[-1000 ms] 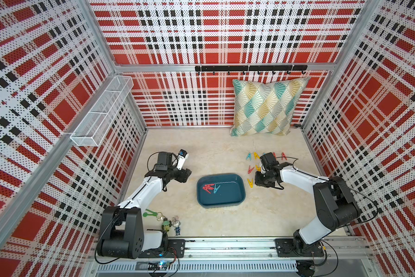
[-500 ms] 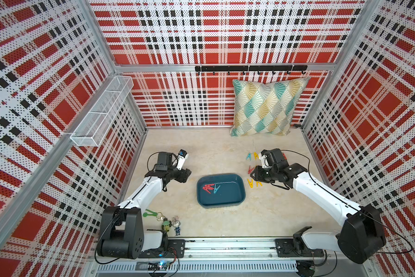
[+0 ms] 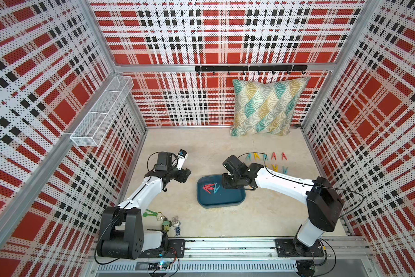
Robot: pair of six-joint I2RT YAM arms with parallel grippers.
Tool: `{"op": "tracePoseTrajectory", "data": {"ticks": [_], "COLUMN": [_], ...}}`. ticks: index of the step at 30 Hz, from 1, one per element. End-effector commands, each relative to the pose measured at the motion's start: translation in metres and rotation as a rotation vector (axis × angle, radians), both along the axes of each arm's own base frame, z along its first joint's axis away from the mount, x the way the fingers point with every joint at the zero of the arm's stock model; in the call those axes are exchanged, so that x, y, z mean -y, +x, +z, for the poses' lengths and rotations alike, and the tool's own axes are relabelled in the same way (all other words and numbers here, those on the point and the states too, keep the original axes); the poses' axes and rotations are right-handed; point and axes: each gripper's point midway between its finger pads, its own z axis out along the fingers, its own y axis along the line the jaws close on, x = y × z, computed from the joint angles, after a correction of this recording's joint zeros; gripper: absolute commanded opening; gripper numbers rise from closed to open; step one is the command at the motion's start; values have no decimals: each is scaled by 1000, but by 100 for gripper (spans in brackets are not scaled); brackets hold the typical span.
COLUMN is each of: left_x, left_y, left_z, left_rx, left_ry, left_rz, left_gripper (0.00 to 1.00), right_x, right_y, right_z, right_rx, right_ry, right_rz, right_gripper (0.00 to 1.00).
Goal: Take the clothespins out of the storage box
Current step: Place the clothespin at the center of the board, then pick up the clothespin from the storage box.
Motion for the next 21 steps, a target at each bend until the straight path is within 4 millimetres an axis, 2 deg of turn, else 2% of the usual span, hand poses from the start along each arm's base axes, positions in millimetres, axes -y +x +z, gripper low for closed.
{"op": "tracePoseTrajectory", "data": {"ticks": [1, 8, 15, 21], "left_x": [2, 2, 1, 2], "left_y": [1, 1, 1, 1], "left_z": [10, 12, 17, 19], "left_rx": [42, 46, 60, 68], "left_ry": [3, 3, 4, 1], "left_rz": [-13, -9, -6, -9], "left_gripper": [72, 72, 72, 72], "right_x": [-3, -13, -21, -19], "right_y": [8, 16, 15, 16], "right_z": [-1, -18, -36, -44], "right_rx": [-11, -57, -111, -128], "right_ry": [28, -7, -42, -75], "right_rz": [-117, -221, -284, -311], "right_gripper": [37, 36, 34, 36]}}
